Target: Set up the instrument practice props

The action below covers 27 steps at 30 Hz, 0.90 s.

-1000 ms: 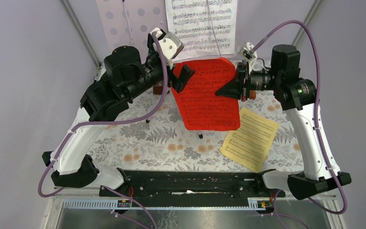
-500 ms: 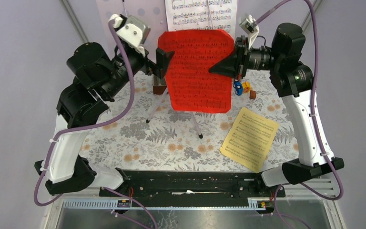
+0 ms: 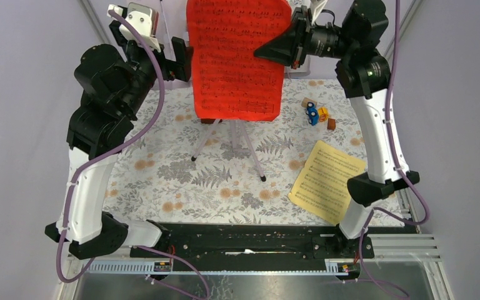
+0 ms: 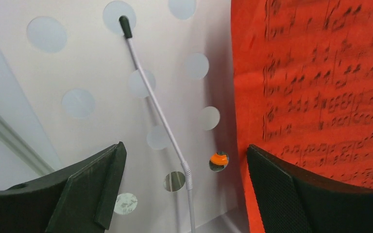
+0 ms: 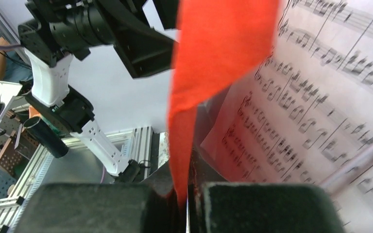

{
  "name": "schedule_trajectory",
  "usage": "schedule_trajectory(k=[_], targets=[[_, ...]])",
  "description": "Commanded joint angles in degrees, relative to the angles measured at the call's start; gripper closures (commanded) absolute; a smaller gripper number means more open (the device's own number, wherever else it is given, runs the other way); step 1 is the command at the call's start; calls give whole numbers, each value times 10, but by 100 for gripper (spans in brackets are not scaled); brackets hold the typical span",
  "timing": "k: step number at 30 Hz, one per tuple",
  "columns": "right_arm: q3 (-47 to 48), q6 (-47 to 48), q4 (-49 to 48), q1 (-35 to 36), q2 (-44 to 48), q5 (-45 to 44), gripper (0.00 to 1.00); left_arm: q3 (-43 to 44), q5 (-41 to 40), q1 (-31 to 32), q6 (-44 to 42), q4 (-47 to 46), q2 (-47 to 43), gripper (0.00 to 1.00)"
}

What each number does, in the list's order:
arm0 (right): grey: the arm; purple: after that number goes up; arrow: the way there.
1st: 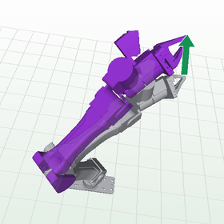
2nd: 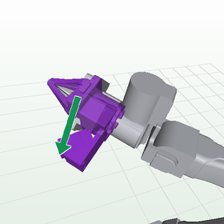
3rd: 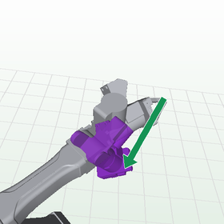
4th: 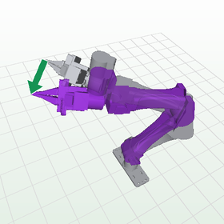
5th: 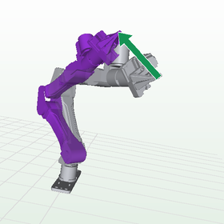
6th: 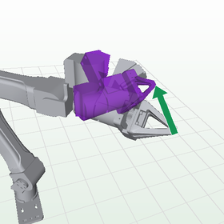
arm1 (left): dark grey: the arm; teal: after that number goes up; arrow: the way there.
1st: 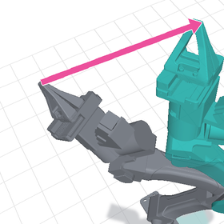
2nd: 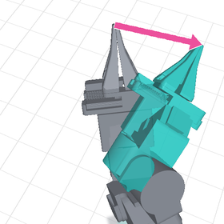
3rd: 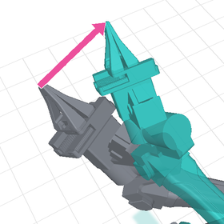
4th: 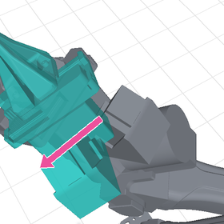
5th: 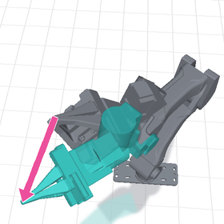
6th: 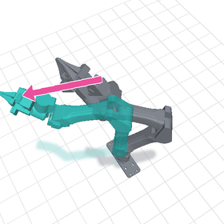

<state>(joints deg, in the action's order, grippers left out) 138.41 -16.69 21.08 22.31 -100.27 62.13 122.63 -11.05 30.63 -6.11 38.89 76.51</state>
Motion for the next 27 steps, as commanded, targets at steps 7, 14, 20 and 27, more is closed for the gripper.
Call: schedule_trajectory(k=[7,14,20,27], targets=[[153,-126,-132,11,-95,-10,100,-62,41,-79,34,-41,-45,4],[187,-143,-169,14,-124,-37,100,-91,51,-90,24,-68,-68,8],[222,-124,-171,18,-138,-82,100,-130,61,-90,15,-109,-84,14],[237,-105,-160,18,-143,-128,100,-126,91,-89,27,-131,-76,19]])
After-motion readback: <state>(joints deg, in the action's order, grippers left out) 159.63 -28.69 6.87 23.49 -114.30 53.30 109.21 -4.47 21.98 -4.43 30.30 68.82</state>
